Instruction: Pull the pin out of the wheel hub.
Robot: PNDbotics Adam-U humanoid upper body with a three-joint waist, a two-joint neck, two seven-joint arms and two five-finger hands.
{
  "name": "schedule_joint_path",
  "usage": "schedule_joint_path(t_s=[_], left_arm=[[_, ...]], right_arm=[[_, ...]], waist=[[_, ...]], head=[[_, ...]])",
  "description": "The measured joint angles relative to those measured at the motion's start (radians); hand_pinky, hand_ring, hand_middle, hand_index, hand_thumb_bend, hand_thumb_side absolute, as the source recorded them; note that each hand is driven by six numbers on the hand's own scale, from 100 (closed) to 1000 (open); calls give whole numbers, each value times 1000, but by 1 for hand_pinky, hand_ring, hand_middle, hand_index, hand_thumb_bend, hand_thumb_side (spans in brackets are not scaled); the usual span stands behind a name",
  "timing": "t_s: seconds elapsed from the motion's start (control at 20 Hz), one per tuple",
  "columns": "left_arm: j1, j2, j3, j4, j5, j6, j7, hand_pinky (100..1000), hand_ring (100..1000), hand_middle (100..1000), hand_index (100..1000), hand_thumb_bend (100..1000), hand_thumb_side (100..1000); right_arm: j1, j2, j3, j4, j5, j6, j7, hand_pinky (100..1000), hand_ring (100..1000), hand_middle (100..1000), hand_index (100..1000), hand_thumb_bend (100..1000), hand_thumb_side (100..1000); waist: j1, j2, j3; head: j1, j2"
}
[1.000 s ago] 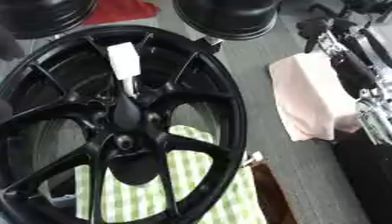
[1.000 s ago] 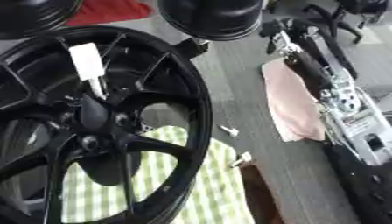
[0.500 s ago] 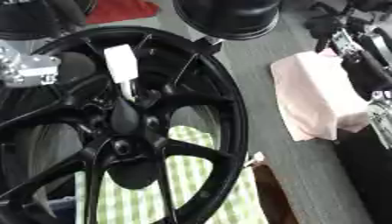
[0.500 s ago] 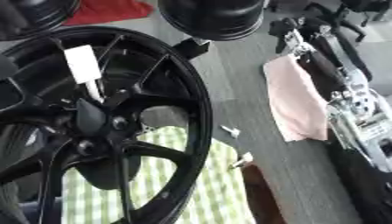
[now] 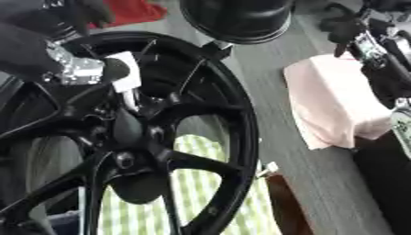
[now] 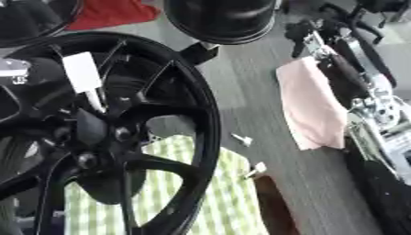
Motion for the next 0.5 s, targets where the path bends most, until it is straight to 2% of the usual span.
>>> schedule_joint_path(t_s=[0.5], left_arm=[[11,-23,-7,83,-70,26,27,915,794,789,861,539,534]], right_arm=[[-24,12,8,0,3,5,17,939,894,376,606,100,637]], waist=[[-2,50,-3]], head=[[14,-5]])
